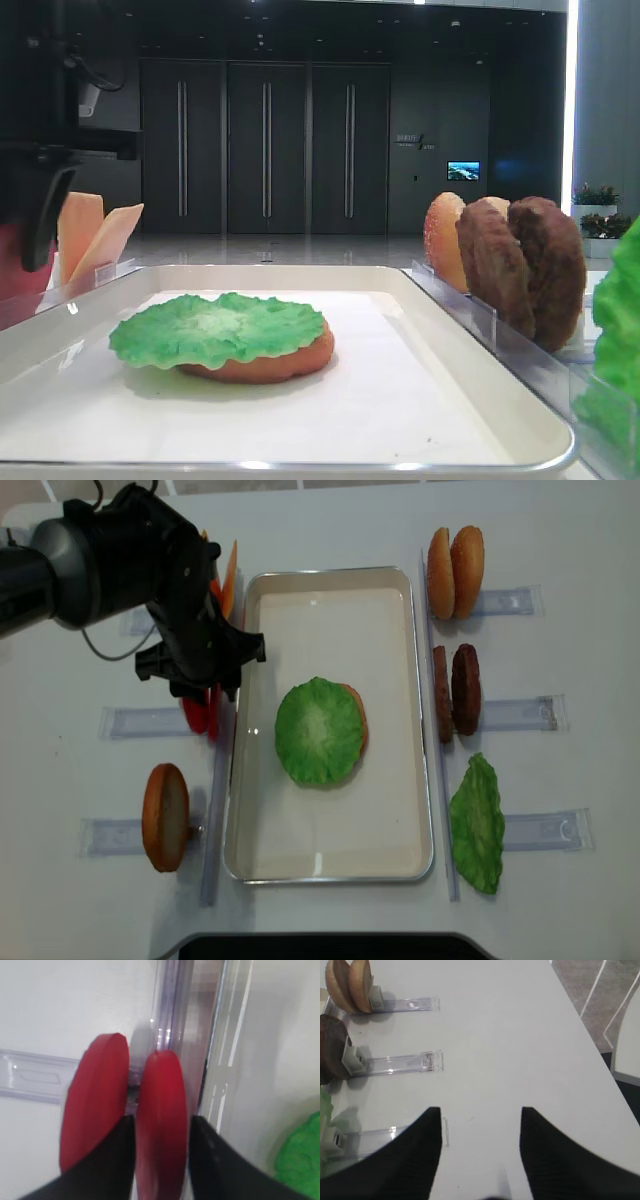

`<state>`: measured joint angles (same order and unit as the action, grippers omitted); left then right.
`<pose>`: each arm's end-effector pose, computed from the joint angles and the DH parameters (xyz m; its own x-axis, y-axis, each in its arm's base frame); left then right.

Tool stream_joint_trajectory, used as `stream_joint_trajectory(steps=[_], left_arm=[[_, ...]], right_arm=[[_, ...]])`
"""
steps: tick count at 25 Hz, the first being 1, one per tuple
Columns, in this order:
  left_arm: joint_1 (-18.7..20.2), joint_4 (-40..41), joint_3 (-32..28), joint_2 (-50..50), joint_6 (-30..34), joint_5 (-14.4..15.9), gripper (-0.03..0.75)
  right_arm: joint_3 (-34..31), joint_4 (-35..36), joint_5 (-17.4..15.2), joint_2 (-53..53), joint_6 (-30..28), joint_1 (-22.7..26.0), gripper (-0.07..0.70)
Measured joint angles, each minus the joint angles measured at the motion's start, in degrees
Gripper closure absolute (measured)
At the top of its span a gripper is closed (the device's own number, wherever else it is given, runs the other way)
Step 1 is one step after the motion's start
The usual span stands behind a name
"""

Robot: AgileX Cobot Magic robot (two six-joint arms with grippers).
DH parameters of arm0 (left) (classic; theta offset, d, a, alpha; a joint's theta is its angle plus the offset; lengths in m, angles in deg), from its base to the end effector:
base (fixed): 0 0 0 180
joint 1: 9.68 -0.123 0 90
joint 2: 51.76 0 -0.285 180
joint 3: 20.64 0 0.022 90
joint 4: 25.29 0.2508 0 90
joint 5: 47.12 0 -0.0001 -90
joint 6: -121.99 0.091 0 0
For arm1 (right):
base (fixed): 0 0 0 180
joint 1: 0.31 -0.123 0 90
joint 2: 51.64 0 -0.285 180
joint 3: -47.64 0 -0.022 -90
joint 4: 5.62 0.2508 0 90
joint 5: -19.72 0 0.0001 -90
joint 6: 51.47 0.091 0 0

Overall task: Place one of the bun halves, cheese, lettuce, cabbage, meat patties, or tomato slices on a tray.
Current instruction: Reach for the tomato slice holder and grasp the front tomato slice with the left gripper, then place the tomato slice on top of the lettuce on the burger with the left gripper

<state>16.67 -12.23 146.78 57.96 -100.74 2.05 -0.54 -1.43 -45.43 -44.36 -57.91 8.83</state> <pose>0.3064 -0.1344 0.1874 -0.9636 -0.1392 -0.2281 -0.1542 0.9868 0.0494 -0.0093 0.0076 0.2732 -0.5085 -0.0006 -0.8611 0.0609 0.9975 -0.0366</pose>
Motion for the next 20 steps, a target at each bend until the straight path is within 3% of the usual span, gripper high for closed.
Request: stream_joint_trajectory(steps=[3,7,13,17,20], left_arm=[[0.0,0.5,0.4,-0.1,0.2,1.1,0.655],[0.0,0.1,3.9,-2.3,1.7,2.6,0.662],[0.0,-7.3,7.1,-6.1,4.5,1.9,0.662],[0.0,-21.5,4.7,-6.2,17.1,-1.9,0.662],[0.0,-39.0,1.7,-6.3,32.6,-6.7,0.662]], right_arm=[[0.0,0.0,0.0,0.0,0.0,0.0,0.286],[0.0,0.0,0.0,0.0,0.0,0.0,0.286],[0.0,0.0,0.0,0.0,0.0,0.0,0.286],[0.0,0.0,0.0,0.0,0.0,0.0,0.286],[0.0,0.0,0.0,0.0,0.0,0.0,0.286]])
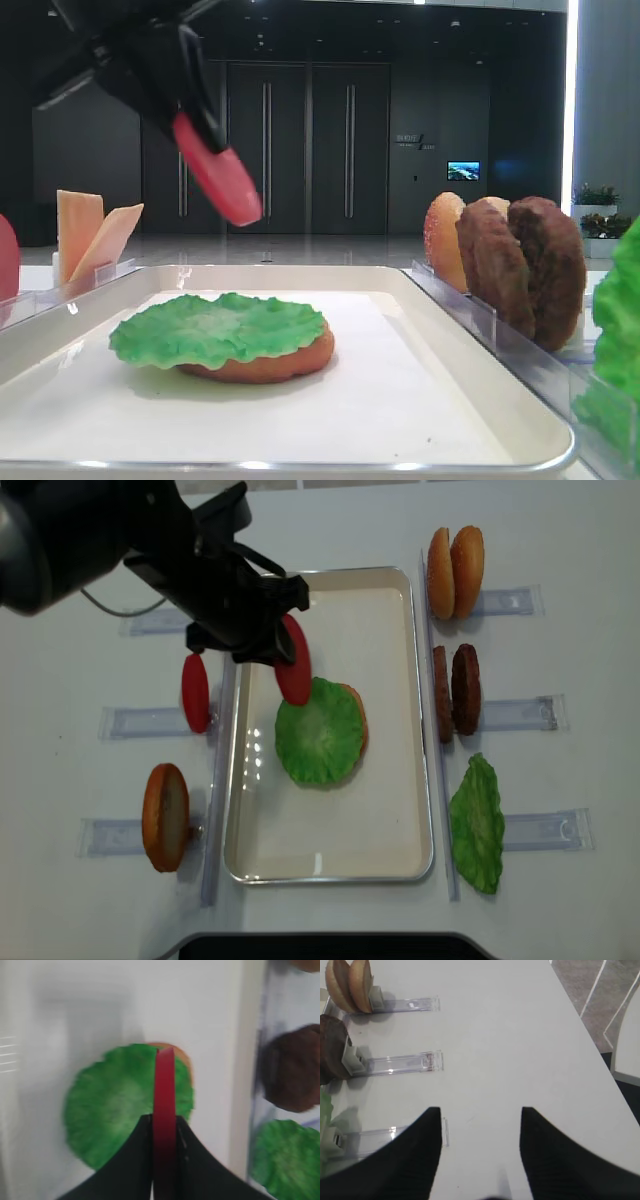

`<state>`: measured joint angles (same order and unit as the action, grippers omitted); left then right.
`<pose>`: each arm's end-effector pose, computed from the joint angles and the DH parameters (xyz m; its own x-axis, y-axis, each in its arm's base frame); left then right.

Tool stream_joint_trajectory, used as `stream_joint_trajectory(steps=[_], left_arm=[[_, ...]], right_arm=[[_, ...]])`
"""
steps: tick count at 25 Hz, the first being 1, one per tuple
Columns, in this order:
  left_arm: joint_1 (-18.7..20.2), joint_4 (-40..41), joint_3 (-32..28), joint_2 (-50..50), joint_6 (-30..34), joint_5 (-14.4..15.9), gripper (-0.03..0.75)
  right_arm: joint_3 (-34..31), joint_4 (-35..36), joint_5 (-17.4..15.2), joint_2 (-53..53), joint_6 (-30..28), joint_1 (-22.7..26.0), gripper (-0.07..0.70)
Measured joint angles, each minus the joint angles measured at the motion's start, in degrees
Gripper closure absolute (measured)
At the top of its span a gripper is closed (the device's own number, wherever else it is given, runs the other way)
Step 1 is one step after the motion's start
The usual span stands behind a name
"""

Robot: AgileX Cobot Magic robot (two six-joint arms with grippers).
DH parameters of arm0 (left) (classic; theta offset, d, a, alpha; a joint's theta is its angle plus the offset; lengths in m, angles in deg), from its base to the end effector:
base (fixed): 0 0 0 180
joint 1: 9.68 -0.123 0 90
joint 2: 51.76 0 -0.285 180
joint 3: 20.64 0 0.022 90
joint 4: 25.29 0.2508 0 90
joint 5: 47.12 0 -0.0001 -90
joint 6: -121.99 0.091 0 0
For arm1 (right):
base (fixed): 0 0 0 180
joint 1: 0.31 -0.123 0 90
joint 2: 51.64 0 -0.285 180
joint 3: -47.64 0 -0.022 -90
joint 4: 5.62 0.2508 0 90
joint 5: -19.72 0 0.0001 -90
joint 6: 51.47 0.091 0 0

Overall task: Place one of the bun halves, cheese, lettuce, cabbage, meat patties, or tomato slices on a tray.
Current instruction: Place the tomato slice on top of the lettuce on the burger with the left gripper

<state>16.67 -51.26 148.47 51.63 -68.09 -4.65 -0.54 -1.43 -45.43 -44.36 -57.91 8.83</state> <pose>0.2946 -0.1760 0.2392 -0.9664 -0.0518 -0.2519 0.0696 0.8902 -0.4502 -0.0093 0.0076 0.2732 -0.5085 -0.0006 -0.8611 0.0609 0.9975 -0.0366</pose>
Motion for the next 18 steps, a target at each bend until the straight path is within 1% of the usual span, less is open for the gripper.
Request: stream_joint_trajectory(steps=[2,3,5,6,9,11,14,18], left_arm=[[0.1,-10.0,-2.3,0.0,9.6,-2.3,0.662],[0.1,-13.4,-3.6,0.0,13.4,-3.2,0.662],[0.2,-19.7,-6.0,0.0,19.2,-5.0,0.662],[0.2,-21.3,-7.1,0.0,21.2,-5.7,0.662],[0.2,-22.9,-9.9,0.0,23.8,-8.2,0.662],[0.2,-23.3,-11.1,0.0,25.1,-9.2,0.662],[0.2,-24.3,-11.7,0.3,27.0,-9.8,0.662],[0.2,-29.1,-11.7,2.8,31.7,-10.4,0.662]], right_arm=[[0.0,0.0,0.0,0.0,0.0,0.0,0.286],[0.0,0.0,0.0,0.0,0.0,0.0,0.286],[0.0,0.0,0.0,0.0,0.0,0.0,0.286],[0.0,0.0,0.0,0.0,0.0,0.0,0.286],[0.0,0.0,0.0,0.0,0.0,0.0,0.286],[0.0,0.0,0.0,0.0,0.0,0.0,0.286],[0.0,0.0,0.0,0.0,0.0,0.0,0.286],[0.0,0.0,0.0,0.0,0.0,0.0,0.286]])
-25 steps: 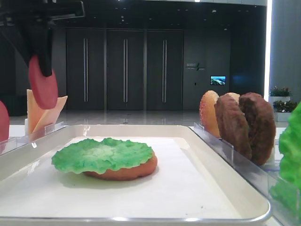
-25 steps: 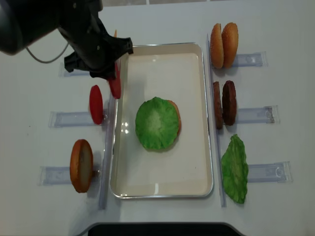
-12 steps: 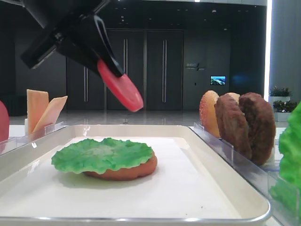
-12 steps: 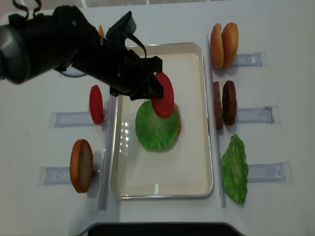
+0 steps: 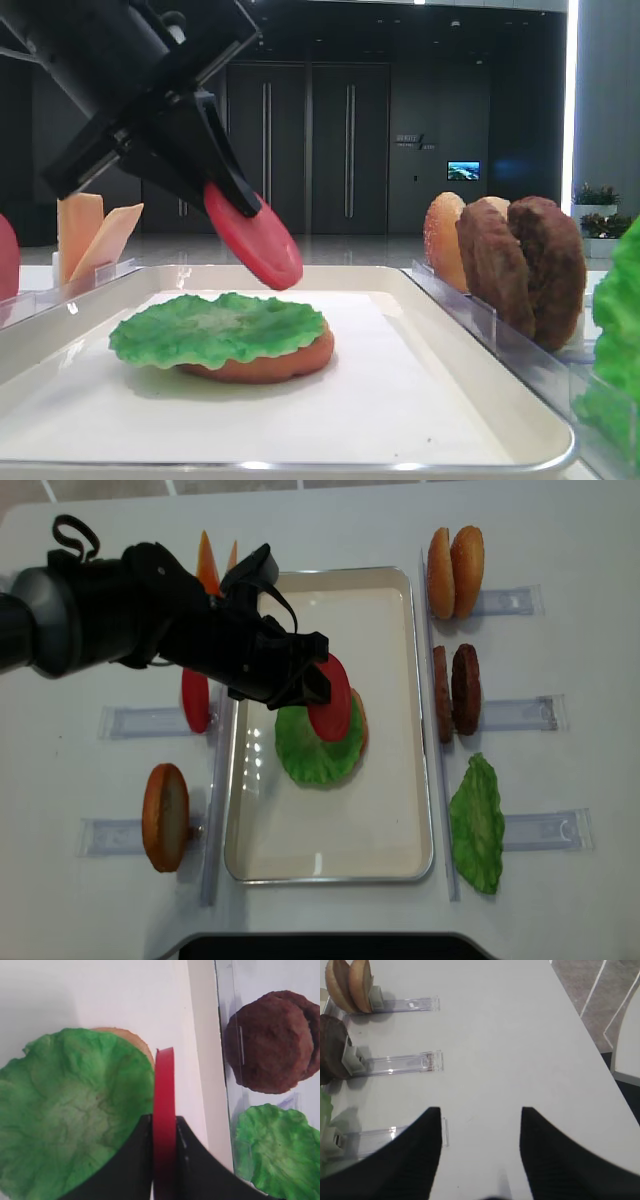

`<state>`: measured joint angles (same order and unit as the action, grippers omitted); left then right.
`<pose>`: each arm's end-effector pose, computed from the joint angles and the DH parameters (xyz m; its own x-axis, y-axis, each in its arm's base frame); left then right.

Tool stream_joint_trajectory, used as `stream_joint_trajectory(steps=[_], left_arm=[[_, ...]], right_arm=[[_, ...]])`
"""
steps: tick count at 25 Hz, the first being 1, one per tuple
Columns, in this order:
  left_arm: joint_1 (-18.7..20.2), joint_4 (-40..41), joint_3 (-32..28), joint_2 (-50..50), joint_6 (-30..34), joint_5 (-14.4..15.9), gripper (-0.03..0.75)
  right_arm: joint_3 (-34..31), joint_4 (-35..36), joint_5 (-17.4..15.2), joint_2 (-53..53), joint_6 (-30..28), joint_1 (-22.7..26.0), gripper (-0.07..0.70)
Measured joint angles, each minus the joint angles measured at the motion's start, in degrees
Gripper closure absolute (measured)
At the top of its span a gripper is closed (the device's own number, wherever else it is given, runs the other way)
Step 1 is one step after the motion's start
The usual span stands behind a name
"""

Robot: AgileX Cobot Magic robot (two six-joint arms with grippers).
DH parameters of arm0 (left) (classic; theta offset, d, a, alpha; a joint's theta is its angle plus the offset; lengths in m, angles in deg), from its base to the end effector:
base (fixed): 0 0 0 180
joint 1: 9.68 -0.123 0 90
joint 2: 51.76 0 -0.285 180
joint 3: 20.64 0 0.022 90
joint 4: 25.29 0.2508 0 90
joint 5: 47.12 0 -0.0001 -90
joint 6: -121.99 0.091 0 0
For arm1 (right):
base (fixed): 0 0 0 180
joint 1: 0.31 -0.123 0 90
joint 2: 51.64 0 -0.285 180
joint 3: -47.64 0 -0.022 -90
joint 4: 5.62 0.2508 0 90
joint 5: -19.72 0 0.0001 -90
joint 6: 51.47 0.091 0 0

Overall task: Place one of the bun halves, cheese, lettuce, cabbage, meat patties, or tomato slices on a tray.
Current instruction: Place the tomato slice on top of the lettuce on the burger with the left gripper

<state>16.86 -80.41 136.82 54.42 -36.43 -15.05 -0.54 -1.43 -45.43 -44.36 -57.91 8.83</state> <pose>0.2790 -0.1837 0.1872 -0.9605 -0.0077 -0.2782 0.1610 0.7998 -0.5783 -0.0093 0.0076 0.2732 -0.5085 -0.0006 -0.8611 0.0609 0.9975 -0.0366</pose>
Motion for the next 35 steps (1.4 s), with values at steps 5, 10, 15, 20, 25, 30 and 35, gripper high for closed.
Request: stream_joint_trajectory(steps=[5,10,15,20,25,30,35], left_arm=[[0.0,-3.3,0.0,2.4,3.8,-0.2,0.662],[0.0,-3.5,0.0,3.1,4.1,-0.3,0.662],[0.0,-1.6,0.0,3.1,2.7,-0.3,0.636],[0.0,-0.5,0.0,3.1,2.1,-0.3,0.488],[0.0,5.3,0.0,3.0,-2.1,0.0,0.353],[0.0,25.4,2.8,0.4,-17.3,5.6,0.284],[0.0,41.8,11.7,-3.8,-31.2,15.5,0.278]], right_arm=[[0.0,0.0,0.0,0.0,0.0,0.0,0.286],[0.0,0.0,0.0,0.0,0.0,0.0,0.286],[0.0,0.0,0.0,0.0,0.0,0.0,0.286],[0.0,0.0,0.0,0.0,0.0,0.0,0.287],[0.0,0.0,0.0,0.0,0.0,0.0,0.292],[0.0,0.0,0.0,0.0,0.0,0.0,0.293],[0.0,0.0,0.0,0.0,0.0,0.0,0.293]])
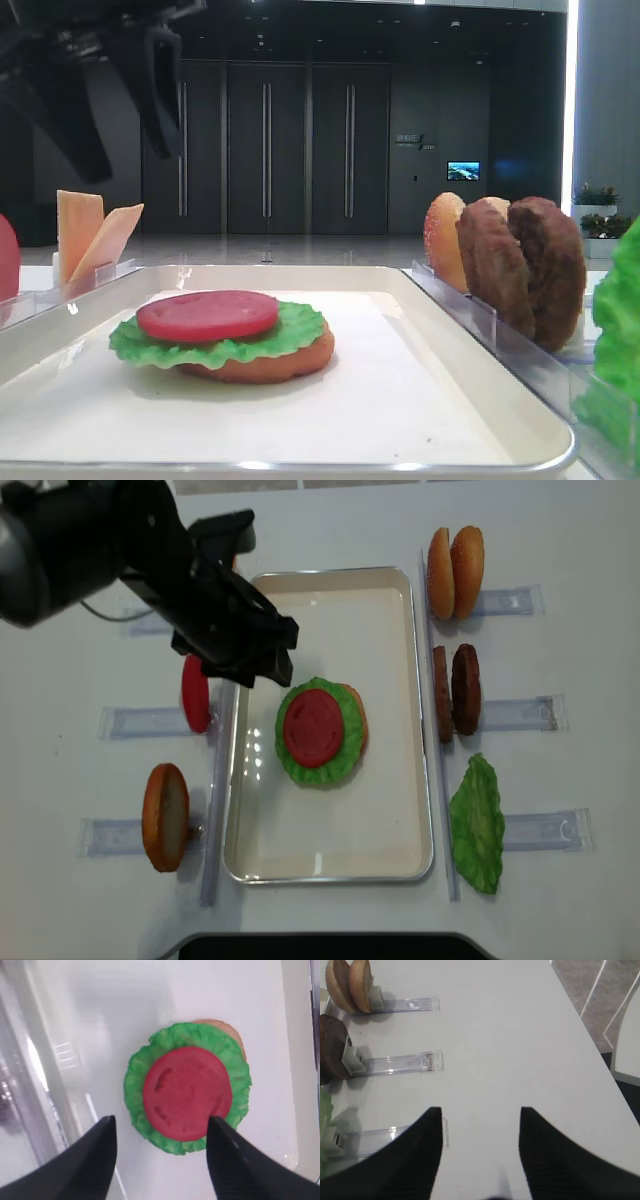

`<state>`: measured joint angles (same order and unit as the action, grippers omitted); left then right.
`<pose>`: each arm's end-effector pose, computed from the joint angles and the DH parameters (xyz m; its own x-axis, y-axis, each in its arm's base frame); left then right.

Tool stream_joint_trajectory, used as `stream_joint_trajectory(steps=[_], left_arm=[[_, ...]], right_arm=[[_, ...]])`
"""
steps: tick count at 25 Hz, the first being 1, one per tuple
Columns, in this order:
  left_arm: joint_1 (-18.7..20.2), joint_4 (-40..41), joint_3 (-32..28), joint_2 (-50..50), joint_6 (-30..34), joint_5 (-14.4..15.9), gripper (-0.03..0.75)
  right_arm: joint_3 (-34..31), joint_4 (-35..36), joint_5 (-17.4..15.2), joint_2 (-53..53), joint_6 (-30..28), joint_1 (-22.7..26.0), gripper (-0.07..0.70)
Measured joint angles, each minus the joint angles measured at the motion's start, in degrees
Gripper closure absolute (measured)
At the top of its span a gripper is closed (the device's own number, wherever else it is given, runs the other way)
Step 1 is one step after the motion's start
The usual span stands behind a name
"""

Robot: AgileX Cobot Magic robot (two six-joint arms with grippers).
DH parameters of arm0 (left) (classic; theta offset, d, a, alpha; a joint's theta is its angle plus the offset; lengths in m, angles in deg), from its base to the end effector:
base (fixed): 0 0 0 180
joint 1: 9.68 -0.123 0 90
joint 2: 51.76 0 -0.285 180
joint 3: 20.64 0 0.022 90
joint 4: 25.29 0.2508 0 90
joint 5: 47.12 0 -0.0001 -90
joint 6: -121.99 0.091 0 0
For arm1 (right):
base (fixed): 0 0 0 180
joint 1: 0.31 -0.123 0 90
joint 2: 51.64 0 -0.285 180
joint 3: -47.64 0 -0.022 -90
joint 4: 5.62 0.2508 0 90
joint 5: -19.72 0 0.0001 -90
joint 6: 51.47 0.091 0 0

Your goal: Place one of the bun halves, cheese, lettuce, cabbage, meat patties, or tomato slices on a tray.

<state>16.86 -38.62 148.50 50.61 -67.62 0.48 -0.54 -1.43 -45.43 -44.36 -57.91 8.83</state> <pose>0.2889 -0.1616 0.2384 -0.9543 0.1237 -0.2719 0.1969 0.9451 -0.2609 -0.0093 0.0076 0.2732 -0.5085 -0.0006 -0.8611 0.0609 0.9975 -0.0366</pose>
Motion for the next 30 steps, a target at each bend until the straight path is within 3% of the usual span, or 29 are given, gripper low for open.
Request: stream_joint_trajectory(steps=[4,11,15,19,22,25,30], left_arm=[[0.0,7.5,3.5,-0.4,-7.5,6.0,0.277],[-0.9,13.8,6.7,-0.4,-11.3,10.5,0.232],[-8.2,15.4,12.0,-0.4,-9.5,15.0,0.198],[-17.1,19.3,13.5,-0.4,-6.4,20.0,0.195],[-20.2,22.9,13.5,-0.5,-5.0,22.0,0.195],[-20.5,25.2,11.9,-2.1,-4.6,22.0,0.195],[-20.5,25.8,-0.2,-13.4,-4.5,21.6,0.195]], right_arm=[[0.0,0.0,0.0,0.0,0.0,0.0,0.293],[0.0,0.0,0.0,0.0,0.0,0.0,0.294],[0.0,0.0,0.0,0.0,0.0,0.0,0.295],[0.0,0.0,0.0,0.0,0.0,0.0,0.297],[0.0,0.0,0.0,0.0,0.0,0.0,0.299],[0.0,0.0,0.0,0.0,0.0,0.0,0.302],[0.0,0.0,0.0,0.0,0.0,0.0,0.303]])
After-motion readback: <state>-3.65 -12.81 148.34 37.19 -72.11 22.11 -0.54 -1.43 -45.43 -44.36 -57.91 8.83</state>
